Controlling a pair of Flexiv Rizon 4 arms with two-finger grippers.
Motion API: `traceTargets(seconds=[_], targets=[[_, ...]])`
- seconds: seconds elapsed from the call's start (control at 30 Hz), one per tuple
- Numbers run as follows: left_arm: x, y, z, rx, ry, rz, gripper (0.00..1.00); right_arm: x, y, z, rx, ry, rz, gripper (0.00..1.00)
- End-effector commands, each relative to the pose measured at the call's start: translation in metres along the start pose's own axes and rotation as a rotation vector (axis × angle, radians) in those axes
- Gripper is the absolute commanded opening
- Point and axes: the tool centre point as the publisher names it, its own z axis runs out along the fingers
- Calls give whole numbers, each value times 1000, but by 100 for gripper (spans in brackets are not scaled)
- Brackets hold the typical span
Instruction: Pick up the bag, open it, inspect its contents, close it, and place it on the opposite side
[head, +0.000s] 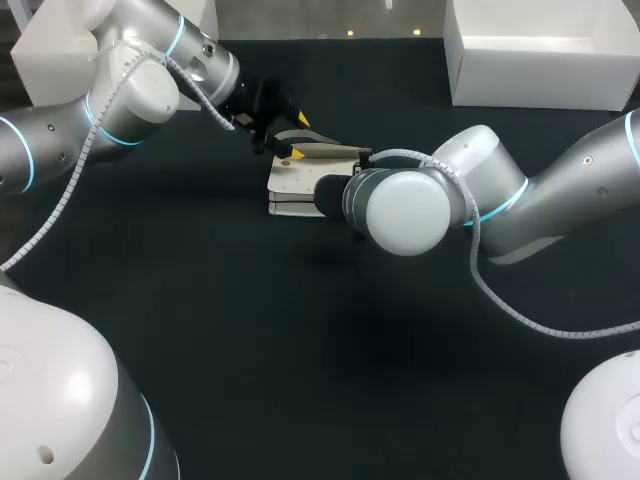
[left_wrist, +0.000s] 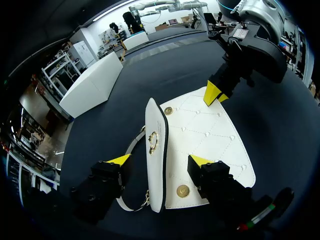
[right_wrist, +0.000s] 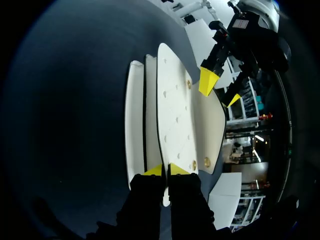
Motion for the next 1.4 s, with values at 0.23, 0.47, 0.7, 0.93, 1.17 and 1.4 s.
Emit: traceTargets(seconds=[0.23,0.47,0.7,0.93,1.17,1.4], targets=[[-13,9,23,-19,-11,-41,71,4,-3,1,-13,-59,0,0],[-29,21,32,0,21,-98,71,4,-3,1,-13,-59,0,0],[-38,27,39,6,51,-128,61,4,-3,1,-13,-59,0,0],[-41,29,41,21,68,-141,44,4,-3,1,-13,-59,0,0],[-43,30,44,22,85,-145,38,4,-3,1,-13,-59,0,0],[-43,32,46,23,101,-150,33,4,-3,1,-13,-59,0,0]])
